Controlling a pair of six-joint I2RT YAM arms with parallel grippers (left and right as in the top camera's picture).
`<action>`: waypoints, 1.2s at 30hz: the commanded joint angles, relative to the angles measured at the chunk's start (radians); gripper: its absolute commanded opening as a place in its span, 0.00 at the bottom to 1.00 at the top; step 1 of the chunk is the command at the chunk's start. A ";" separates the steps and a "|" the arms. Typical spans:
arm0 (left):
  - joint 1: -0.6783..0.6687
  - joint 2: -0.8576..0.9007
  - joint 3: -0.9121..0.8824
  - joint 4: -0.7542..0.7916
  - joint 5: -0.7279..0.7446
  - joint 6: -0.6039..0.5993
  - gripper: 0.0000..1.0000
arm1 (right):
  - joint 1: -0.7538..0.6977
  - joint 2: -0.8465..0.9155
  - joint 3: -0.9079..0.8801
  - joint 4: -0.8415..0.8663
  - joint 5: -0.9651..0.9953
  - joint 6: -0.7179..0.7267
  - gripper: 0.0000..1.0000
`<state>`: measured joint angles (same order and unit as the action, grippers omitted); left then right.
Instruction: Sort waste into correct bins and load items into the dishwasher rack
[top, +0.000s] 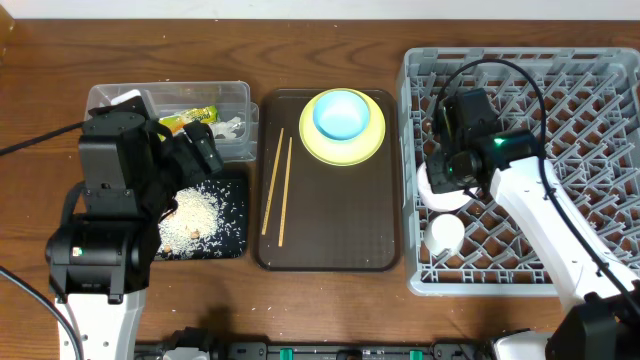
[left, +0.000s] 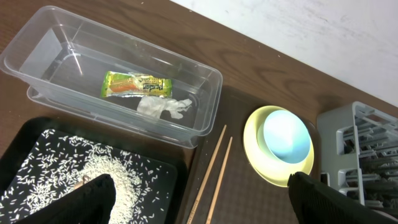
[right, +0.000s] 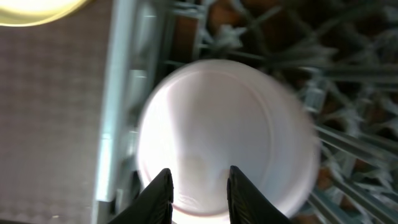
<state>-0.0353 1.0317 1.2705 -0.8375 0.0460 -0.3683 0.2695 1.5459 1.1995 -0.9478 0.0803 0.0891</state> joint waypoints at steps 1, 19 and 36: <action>0.004 0.001 0.014 0.000 -0.002 0.009 0.91 | -0.023 -0.019 0.000 -0.054 0.180 0.031 0.28; 0.004 0.001 0.014 0.000 -0.002 0.009 0.91 | 0.020 -0.078 0.155 -0.006 -0.294 0.031 0.58; 0.004 0.001 0.014 0.000 -0.002 0.009 0.91 | 0.020 -0.078 0.154 -0.007 -0.376 0.030 0.99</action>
<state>-0.0353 1.0317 1.2705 -0.8375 0.0460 -0.3687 0.2718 1.4761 1.3418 -0.9558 -0.2790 0.1146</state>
